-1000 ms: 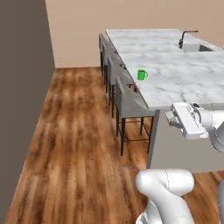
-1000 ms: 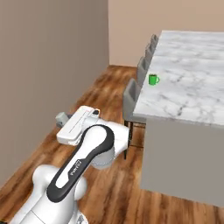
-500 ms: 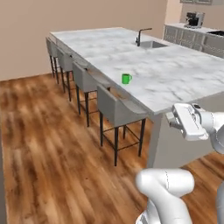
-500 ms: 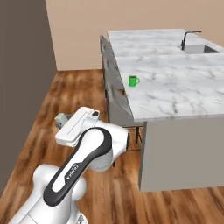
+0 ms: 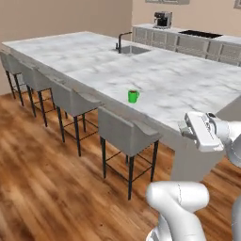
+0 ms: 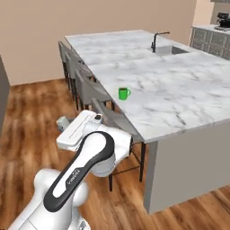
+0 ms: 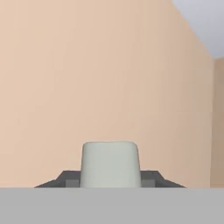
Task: Pick up the marshmallow and place it in the cup of hot chocolate on the dining counter.
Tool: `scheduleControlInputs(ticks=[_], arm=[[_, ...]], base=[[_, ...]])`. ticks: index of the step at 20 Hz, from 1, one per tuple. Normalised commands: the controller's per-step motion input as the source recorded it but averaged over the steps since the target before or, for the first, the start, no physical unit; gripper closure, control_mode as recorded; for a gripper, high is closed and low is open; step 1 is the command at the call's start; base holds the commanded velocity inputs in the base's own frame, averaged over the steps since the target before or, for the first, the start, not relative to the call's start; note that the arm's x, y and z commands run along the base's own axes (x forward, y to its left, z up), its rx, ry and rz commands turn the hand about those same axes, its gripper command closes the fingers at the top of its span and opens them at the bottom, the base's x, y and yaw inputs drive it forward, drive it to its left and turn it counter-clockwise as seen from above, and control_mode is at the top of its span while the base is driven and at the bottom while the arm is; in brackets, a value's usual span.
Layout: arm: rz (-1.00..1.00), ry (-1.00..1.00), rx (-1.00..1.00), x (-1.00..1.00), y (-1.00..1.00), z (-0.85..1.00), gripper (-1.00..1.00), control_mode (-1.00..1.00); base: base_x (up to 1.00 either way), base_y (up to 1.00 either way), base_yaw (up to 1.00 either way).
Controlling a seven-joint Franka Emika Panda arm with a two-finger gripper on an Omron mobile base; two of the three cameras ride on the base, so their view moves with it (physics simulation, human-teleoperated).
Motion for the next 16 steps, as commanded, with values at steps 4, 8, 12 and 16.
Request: scheduleControlInputs(ticks=[4, 8, 12, 16], arm=[[0.00, 0.00, 0.00, 0.00, 0.00, 0.00, 1.00, 1.00], [0.00, 0.00, 0.00, 0.00, 0.00, 0.00, 1.00, 1.00], [0.00, 0.00, 0.00, 0.00, 0.00, 0.00, 1.00, 1.00], [0.00, 0.00, 0.00, 0.00, 0.00, 0.00, 1.00, 1.00]], base=[[1.00, 1.00, -0.52], [0.88, 1.00, -0.60], [0.38, 1.00, -0.59], [0.03, 1.00, -0.50]])
